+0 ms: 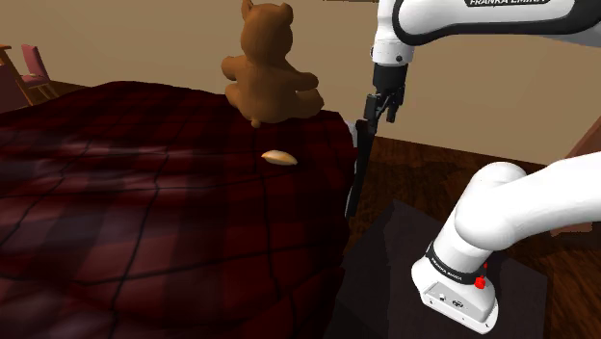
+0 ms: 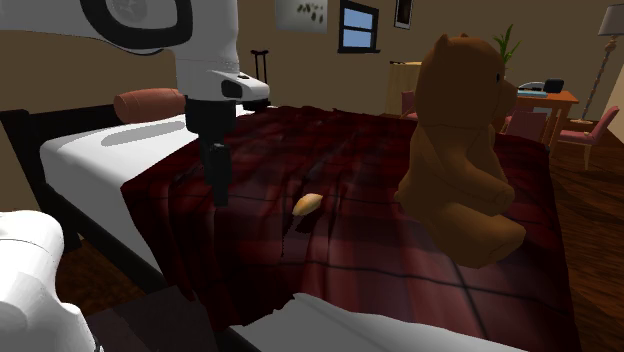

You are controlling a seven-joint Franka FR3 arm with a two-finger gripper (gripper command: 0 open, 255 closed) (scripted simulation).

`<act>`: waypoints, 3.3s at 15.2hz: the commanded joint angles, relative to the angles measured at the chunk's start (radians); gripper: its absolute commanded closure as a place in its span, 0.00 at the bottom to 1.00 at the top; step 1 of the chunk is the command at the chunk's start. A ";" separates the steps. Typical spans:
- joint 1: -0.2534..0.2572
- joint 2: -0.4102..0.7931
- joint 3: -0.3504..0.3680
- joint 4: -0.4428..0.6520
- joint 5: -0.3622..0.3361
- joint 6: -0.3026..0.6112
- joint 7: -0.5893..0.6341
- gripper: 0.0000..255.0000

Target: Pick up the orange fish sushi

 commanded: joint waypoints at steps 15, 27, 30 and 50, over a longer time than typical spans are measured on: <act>0.110 0.461 0.041 0.150 0.014 0.374 -0.131 0.00; 0.170 0.804 0.093 0.372 -0.001 0.538 -0.209 0.00; 0.170 0.820 0.093 0.349 -0.003 0.577 -0.206 0.00; 0.170 0.812 0.093 0.360 -0.002 0.559 -0.207 1.00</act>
